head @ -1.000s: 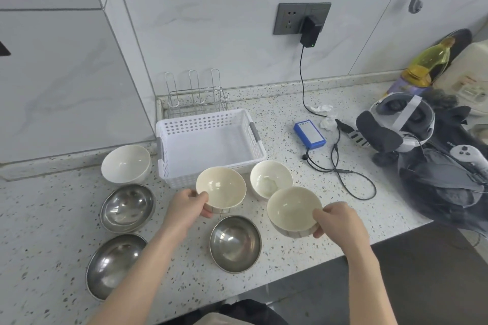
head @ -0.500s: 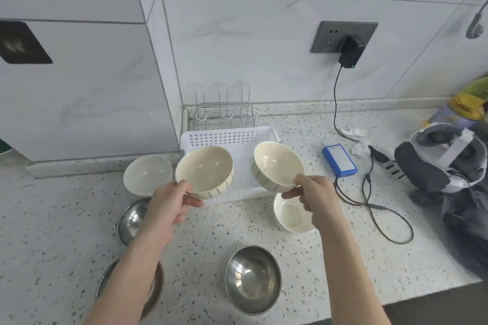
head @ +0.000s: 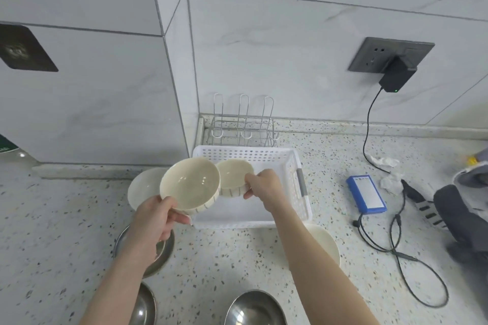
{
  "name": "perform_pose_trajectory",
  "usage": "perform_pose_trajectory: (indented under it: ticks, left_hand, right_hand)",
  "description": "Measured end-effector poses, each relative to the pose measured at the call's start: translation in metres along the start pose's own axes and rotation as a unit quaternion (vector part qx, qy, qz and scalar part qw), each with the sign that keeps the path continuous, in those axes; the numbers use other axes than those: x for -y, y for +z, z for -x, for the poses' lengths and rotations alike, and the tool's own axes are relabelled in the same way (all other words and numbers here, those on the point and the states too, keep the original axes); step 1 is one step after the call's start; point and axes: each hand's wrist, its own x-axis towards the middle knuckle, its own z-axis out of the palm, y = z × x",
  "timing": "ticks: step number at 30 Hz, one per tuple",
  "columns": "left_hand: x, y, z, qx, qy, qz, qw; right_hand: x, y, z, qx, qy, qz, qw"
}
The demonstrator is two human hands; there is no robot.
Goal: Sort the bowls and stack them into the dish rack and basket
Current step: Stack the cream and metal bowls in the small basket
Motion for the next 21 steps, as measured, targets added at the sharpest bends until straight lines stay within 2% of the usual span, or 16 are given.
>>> perform_pose_trajectory:
  ticks: [18,21]
  left_hand:
    - [0.0,0.007,-0.024,0.016,-0.011,-0.01,1.0]
    - [0.0,0.013,-0.025,0.021,-0.007,-0.024,0.999]
  right_hand:
    - [-0.02,0.032,-0.034,0.028,0.029,-0.067,0.997]
    - [-0.022,0.026,-0.032,0.046,0.023,-0.033,0.998]
